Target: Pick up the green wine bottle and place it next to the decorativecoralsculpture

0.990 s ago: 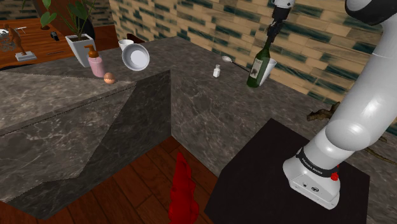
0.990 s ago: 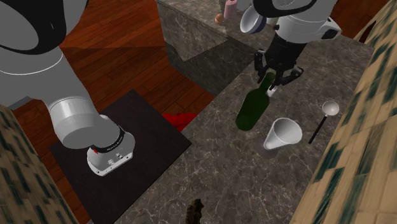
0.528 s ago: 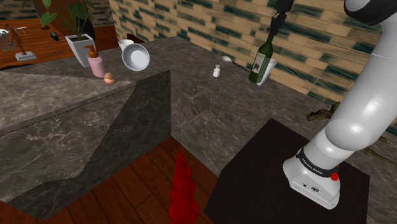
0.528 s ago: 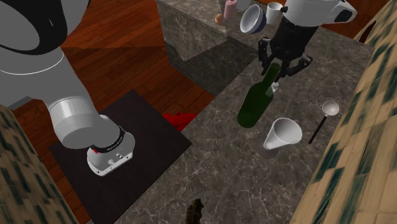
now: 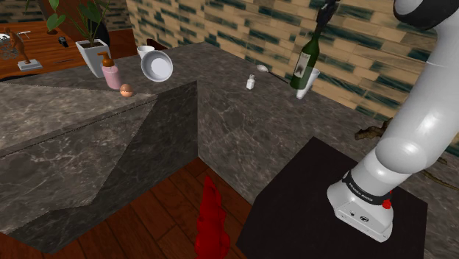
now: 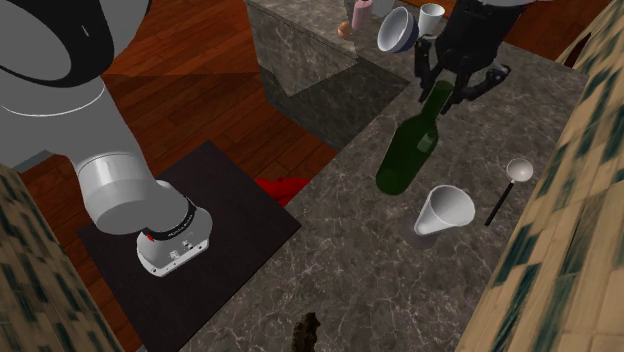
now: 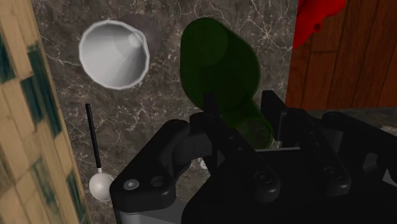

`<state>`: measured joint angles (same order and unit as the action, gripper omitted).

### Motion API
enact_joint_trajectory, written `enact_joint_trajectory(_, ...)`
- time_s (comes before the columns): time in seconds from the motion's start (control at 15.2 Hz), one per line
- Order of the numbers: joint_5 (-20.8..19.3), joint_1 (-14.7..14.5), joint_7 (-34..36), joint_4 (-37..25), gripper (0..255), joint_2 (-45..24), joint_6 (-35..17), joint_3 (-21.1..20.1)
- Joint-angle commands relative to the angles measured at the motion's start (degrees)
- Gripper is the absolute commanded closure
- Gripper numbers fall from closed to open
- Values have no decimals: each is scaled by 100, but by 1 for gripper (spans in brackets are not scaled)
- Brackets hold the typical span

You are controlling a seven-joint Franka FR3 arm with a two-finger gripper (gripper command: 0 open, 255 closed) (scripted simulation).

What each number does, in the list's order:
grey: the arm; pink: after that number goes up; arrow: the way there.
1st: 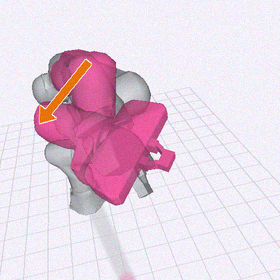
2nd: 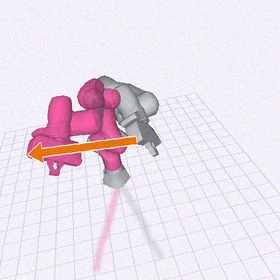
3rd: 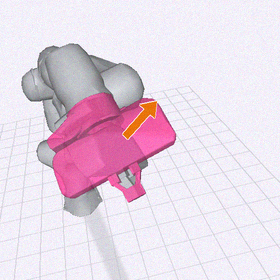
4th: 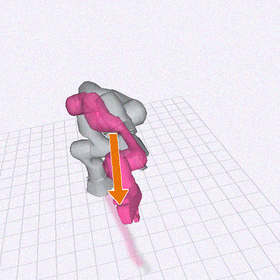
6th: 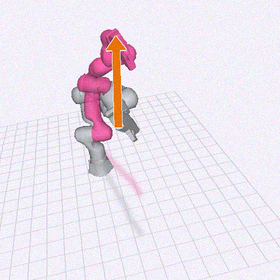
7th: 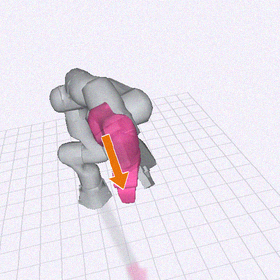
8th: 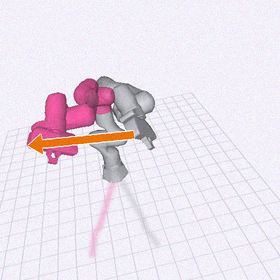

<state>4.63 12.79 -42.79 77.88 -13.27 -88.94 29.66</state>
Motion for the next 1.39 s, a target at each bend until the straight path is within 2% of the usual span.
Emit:
enact_joint_trajectory(0.0,37,38,-20,-255,255,-71,191,7)
enact_joint_trajectory(0.73,325,364,-139,-1860,255,-613,1298,34)
enact_joint_trajectory(0.99,-122,109,-165,-1004,255,300,1266,104)
enact_joint_trajectory(1.32,-633,-46,-165,-338,255,1276,1447,97)
